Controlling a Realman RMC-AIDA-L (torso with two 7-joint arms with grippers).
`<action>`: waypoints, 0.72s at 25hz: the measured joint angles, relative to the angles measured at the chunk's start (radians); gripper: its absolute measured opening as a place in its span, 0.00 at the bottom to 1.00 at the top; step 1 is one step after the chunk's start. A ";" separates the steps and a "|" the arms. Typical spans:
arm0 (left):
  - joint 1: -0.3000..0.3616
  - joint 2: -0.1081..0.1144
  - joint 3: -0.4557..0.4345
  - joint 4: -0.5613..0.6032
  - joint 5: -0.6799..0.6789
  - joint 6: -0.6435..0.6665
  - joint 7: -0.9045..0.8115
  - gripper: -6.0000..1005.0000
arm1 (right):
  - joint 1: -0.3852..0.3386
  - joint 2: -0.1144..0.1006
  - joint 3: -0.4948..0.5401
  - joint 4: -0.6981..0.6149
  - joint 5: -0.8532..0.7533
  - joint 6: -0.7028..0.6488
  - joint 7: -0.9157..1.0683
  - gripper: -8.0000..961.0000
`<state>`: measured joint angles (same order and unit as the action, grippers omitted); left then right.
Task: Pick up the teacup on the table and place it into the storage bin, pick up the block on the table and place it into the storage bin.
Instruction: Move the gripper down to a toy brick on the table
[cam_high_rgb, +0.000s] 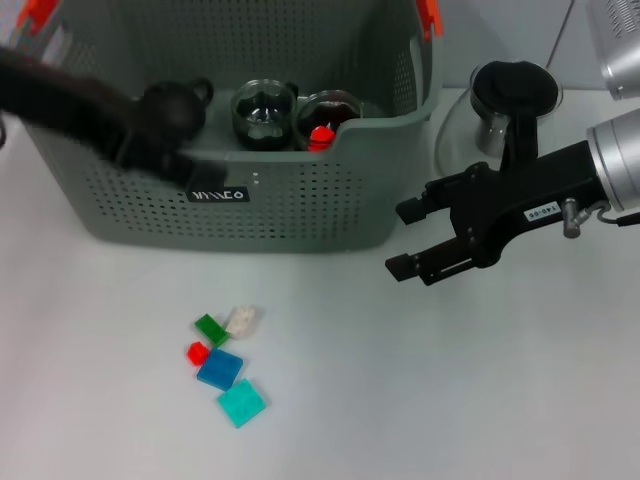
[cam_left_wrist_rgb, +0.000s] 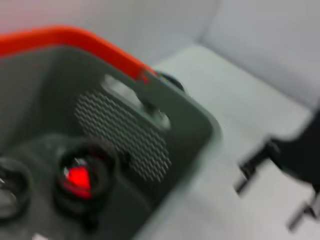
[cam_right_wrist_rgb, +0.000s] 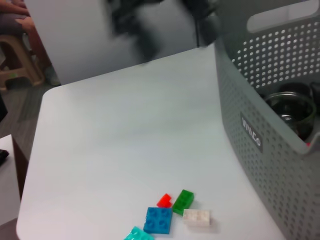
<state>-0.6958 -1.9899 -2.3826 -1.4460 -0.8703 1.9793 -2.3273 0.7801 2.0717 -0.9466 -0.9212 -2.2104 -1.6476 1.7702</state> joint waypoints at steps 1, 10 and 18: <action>0.021 -0.009 0.019 -0.034 0.004 0.014 0.019 0.90 | 0.000 0.000 0.000 0.002 0.000 0.004 0.000 0.87; 0.173 -0.101 0.201 -0.193 0.071 0.029 0.214 0.93 | 0.009 0.009 0.001 0.013 0.002 0.019 0.010 0.87; 0.206 -0.169 0.354 -0.149 0.202 0.005 0.226 0.93 | 0.010 0.012 0.002 0.016 0.014 0.026 0.011 0.87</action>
<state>-0.4897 -2.1587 -2.0286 -1.5950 -0.6686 1.9841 -2.1016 0.7900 2.0833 -0.9448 -0.9054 -2.1967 -1.6212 1.7813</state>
